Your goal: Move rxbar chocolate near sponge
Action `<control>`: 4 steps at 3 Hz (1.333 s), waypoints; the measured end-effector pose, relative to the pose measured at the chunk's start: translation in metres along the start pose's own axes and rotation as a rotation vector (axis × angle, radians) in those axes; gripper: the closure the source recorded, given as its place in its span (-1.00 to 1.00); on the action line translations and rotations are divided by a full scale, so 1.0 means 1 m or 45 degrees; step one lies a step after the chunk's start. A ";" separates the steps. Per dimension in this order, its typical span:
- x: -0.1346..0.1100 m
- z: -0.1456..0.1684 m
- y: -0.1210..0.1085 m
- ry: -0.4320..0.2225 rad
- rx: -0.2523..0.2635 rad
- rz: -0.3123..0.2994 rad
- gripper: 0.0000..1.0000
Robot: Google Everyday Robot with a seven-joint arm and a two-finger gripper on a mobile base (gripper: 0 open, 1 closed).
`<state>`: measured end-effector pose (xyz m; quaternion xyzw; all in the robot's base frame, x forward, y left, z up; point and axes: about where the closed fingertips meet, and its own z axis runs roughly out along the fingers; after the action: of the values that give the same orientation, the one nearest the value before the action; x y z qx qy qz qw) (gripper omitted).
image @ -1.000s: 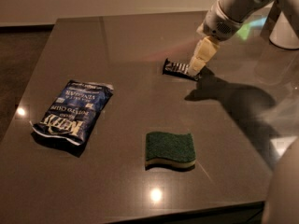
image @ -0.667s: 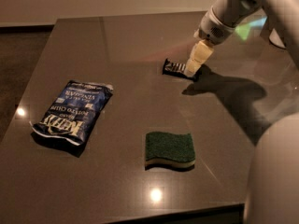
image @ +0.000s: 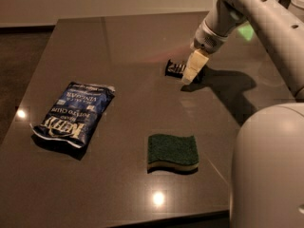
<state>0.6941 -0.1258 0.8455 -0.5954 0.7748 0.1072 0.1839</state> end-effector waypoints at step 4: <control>0.005 -0.003 0.014 0.007 -0.067 -0.029 0.74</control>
Offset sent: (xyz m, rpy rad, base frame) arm -0.0127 0.0002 -0.0051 -0.0223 0.0455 0.0390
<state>0.6794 -0.1275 0.8460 -0.6091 0.7653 0.1239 0.1671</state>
